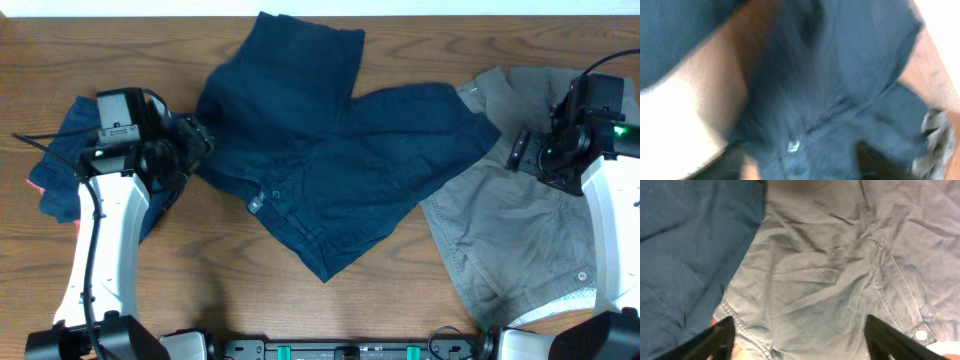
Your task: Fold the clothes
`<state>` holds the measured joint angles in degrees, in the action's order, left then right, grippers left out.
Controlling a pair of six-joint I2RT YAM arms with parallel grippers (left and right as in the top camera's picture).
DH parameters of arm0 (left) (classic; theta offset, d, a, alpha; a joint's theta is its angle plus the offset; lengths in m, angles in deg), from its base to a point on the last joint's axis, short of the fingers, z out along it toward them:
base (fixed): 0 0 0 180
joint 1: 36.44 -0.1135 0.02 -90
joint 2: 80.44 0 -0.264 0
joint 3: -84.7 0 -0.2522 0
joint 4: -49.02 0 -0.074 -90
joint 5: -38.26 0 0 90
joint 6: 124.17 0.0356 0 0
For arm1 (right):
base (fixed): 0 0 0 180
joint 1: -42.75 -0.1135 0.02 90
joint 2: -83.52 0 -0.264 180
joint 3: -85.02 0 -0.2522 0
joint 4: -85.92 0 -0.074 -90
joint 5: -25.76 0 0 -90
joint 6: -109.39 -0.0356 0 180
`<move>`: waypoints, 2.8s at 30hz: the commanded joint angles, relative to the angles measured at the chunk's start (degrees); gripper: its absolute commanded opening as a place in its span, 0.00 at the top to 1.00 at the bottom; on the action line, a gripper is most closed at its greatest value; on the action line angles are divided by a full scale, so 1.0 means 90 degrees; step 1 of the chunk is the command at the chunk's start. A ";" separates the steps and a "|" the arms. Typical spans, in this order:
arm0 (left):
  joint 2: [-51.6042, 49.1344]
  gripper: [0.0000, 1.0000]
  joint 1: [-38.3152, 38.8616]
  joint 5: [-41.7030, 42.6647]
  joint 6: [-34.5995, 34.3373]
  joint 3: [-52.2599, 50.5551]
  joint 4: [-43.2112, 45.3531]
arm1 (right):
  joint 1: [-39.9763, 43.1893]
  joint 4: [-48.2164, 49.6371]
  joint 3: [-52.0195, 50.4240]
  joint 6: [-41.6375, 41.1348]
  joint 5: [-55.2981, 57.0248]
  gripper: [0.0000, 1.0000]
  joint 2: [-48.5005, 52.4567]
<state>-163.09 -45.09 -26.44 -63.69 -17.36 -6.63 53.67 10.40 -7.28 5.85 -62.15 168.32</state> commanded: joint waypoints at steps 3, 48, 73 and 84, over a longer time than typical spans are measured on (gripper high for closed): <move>-0.0134 0.01 0.0692 -0.0034 0.0136 -0.0039 -0.1030 | 0.0056 0.0386 -0.0532 0.0282 -0.0610 0.52 0.0148; -0.1885 0.05 0.4386 -0.0274 -0.0270 -0.1464 -0.1341 | 0.3223 0.2798 -0.0911 -0.1042 0.0658 0.74 0.2747; -0.1885 0.01 0.4265 -0.0272 -0.0274 -0.1464 -0.1256 | 0.0330 0.2730 -0.0272 0.1103 -0.1843 0.38 0.2742; -0.1885 0.02 0.4265 -0.0270 -0.0274 -0.1464 -0.1246 | 0.0124 0.3895 -0.0272 -0.0044 -0.1834 0.59 0.3747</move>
<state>-179.66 -6.44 -28.19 -66.73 -30.21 -17.58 55.31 45.04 -8.75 9.43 -79.82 198.72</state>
